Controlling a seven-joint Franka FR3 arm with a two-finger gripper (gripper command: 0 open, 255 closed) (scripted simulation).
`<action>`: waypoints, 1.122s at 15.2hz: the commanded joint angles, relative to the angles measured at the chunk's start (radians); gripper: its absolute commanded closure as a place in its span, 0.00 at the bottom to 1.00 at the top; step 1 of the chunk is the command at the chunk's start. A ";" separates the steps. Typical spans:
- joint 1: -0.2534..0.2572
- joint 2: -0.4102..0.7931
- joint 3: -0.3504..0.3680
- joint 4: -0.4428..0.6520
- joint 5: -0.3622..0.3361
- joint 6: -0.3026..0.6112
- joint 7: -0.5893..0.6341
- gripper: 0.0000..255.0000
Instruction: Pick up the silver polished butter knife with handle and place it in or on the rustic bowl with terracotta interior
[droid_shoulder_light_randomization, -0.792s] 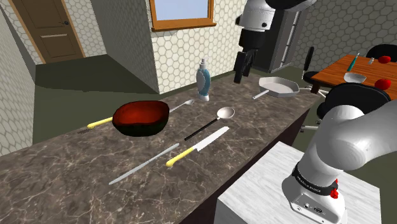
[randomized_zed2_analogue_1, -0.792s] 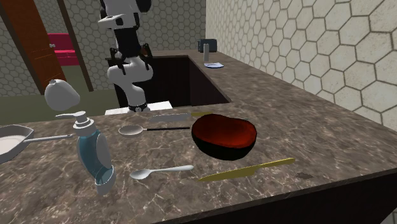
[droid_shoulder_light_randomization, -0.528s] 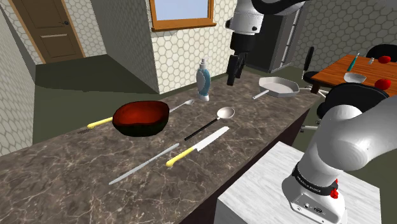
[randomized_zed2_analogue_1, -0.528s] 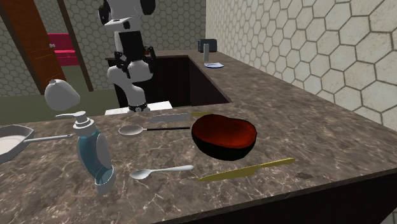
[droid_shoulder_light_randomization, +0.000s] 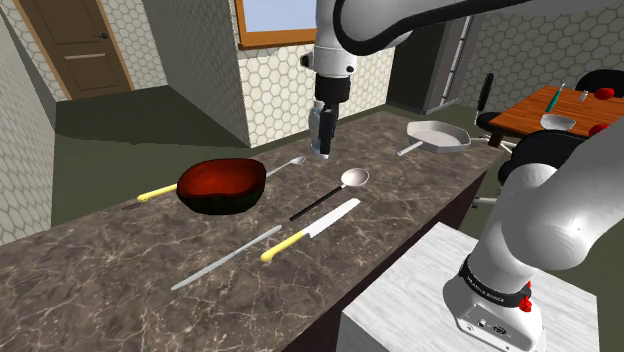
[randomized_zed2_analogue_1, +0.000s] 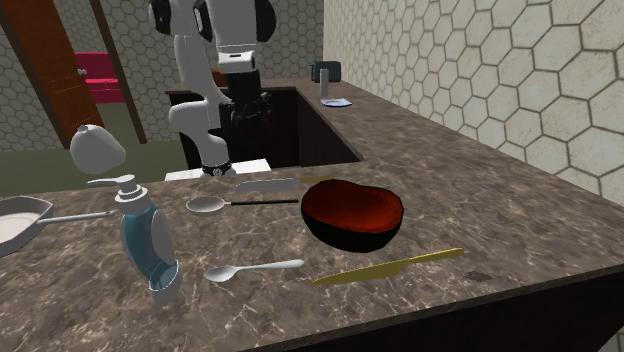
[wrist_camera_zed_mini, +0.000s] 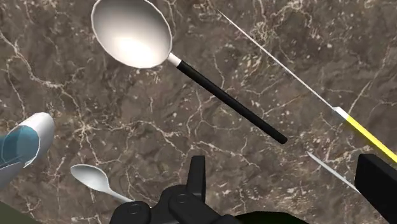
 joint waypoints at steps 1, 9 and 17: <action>0.023 0.062 0.017 0.026 -0.005 0.032 -0.041 0.00; 0.105 0.301 0.098 0.154 -0.051 0.121 -0.174 0.00; 0.189 0.515 0.183 0.279 -0.136 0.180 -0.279 0.00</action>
